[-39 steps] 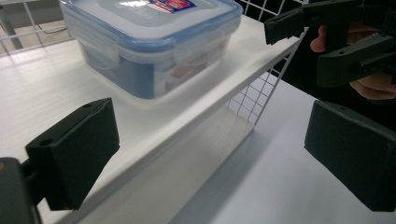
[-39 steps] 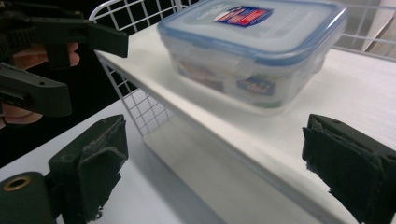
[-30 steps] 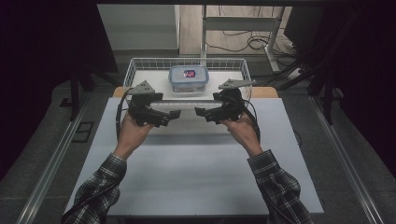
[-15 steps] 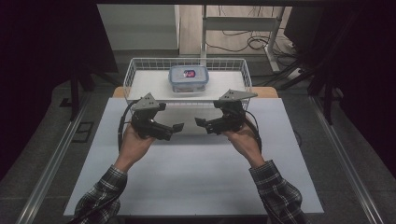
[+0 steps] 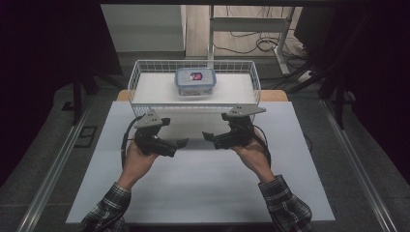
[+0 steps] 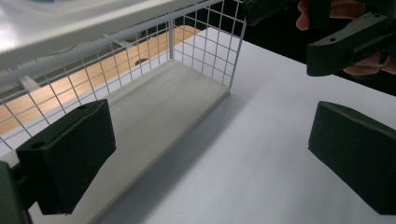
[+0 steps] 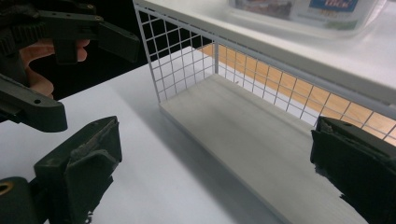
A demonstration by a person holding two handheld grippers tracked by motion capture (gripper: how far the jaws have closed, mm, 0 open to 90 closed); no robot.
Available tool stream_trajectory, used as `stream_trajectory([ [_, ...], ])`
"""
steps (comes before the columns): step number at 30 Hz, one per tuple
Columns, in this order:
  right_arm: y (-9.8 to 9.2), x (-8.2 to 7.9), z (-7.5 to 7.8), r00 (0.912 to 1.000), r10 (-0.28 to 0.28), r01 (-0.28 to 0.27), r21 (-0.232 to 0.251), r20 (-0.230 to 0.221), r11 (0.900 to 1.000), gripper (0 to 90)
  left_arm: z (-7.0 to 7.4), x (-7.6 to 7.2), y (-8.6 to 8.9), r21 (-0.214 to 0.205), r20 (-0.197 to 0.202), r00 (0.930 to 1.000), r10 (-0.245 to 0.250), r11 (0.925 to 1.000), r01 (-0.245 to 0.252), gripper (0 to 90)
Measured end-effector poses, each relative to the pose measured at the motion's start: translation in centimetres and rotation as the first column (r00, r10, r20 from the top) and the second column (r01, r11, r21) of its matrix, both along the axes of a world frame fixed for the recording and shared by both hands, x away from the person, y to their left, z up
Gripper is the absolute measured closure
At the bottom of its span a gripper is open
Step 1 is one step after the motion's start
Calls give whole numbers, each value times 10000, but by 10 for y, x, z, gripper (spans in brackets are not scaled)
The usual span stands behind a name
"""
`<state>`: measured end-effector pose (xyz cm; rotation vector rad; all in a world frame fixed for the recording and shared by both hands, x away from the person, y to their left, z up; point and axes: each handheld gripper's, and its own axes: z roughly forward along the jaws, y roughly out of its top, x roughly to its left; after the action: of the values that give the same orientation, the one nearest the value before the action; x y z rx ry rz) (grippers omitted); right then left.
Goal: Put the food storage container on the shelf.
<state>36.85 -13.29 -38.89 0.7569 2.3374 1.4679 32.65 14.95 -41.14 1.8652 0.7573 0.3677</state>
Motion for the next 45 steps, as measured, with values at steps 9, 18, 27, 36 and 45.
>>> stream_trajectory([
  [9, -3, -9, -13, 9999, -50, 53, -283, 94, 9996, 12, -16, -7, -5, 168, -45, 10000, 58, 9998, -57, 8],
  [18, -5, -19, -24, 10000, -75, 75, -466, 9, 9989, 0, -29, -17, -10, 442, -201, 9998, -70, 9990, 79, 6],
  [27, -8, -25, -39, 9997, -71, 57, -615, -234, 9981, 0, -42, -26, -11, 556, -217, 9998, -9, 9985, 21, 7],
  [36, -8, -31, -49, 9993, -7, -17, -640, -378, 9979, 0, -52, -32, -10, 757, -410, 9991, 89, 9971, -57, 8],
  [45, -17, -38, -52, 9982, -19, -28, -771, -597, 9970, 0, -59, -42, -2, 755, -562, 9982, 184, 9970, -141, 7],
])
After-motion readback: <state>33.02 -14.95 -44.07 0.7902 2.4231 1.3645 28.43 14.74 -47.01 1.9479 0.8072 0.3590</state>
